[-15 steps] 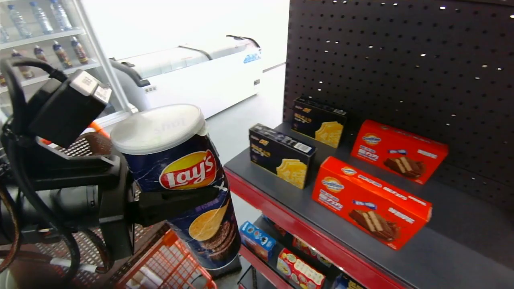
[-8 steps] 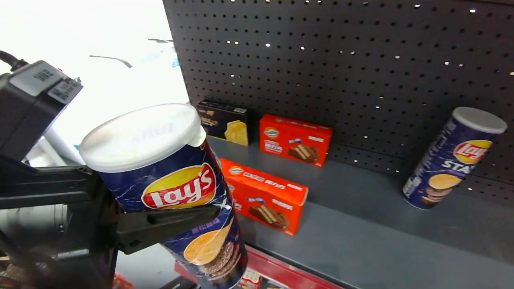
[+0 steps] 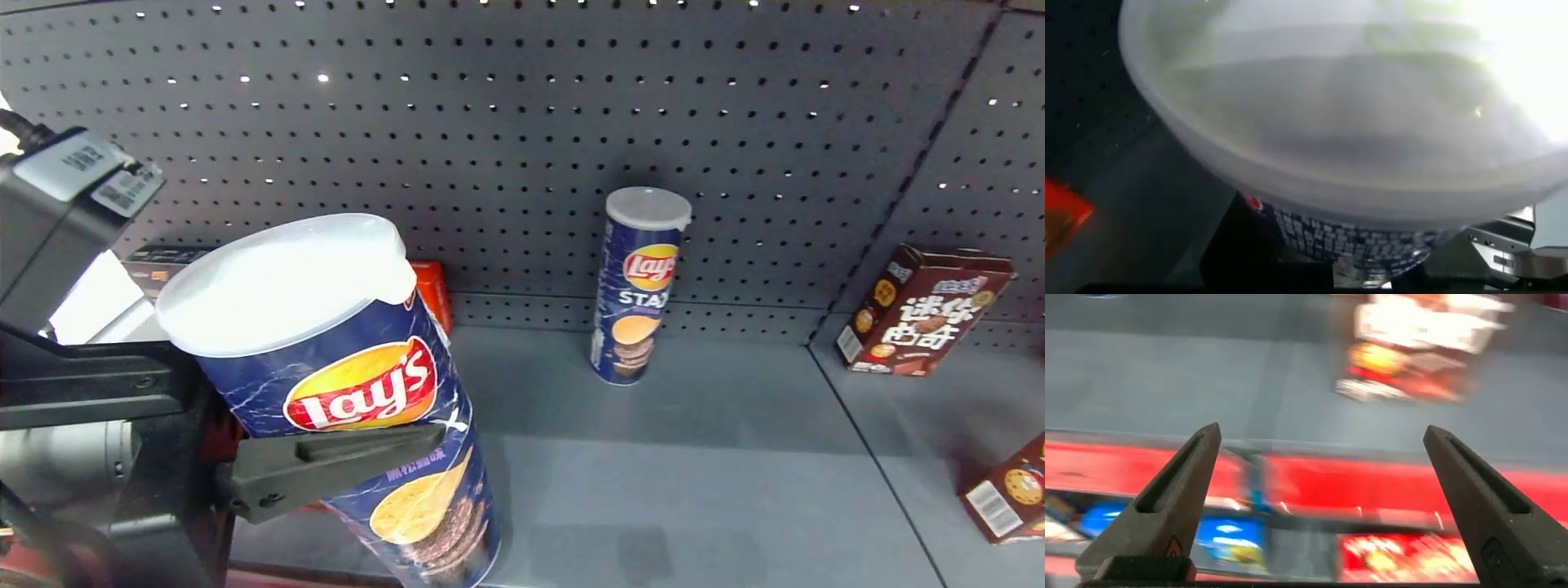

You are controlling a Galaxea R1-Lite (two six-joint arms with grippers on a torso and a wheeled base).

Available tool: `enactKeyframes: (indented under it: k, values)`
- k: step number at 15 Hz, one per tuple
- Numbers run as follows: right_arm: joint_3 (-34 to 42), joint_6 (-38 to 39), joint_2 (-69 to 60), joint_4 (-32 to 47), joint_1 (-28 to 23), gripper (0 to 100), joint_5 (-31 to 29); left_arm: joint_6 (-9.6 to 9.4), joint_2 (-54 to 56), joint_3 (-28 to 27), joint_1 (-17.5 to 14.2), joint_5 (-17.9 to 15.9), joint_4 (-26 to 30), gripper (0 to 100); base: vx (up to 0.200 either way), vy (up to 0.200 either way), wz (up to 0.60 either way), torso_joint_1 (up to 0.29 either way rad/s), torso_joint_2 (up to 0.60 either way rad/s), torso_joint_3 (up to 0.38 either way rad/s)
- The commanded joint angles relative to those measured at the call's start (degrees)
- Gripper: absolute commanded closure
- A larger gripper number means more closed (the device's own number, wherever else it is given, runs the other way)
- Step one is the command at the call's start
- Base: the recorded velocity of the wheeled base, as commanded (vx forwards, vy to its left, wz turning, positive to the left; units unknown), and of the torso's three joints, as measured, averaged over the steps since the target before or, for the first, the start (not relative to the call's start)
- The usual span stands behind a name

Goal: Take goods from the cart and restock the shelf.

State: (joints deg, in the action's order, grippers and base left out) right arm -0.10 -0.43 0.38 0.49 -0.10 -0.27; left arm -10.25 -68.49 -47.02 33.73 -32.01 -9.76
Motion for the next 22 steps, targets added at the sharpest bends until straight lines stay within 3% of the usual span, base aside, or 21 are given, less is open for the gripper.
enactKeyframes:
  k: [1, 22]
  values:
    - [0.0, 0.0, 0.1, 0.0, 0.0, 0, 0.0, -0.03, -0.1, 0.2, -0.2, 0.0, 0.0, 100, 0.0, 0.0, 0.0, 0.0, 0.0, 0.0]
    - [-0.1, -0.4, 0.1, 0.1, 0.0, 0, 0.3, 0.14, -0.1, 2.5, -0.5, 0.3, -0.3, 100, 0.0, 0.0, -0.06, 0.001, 0.0, 0.0]
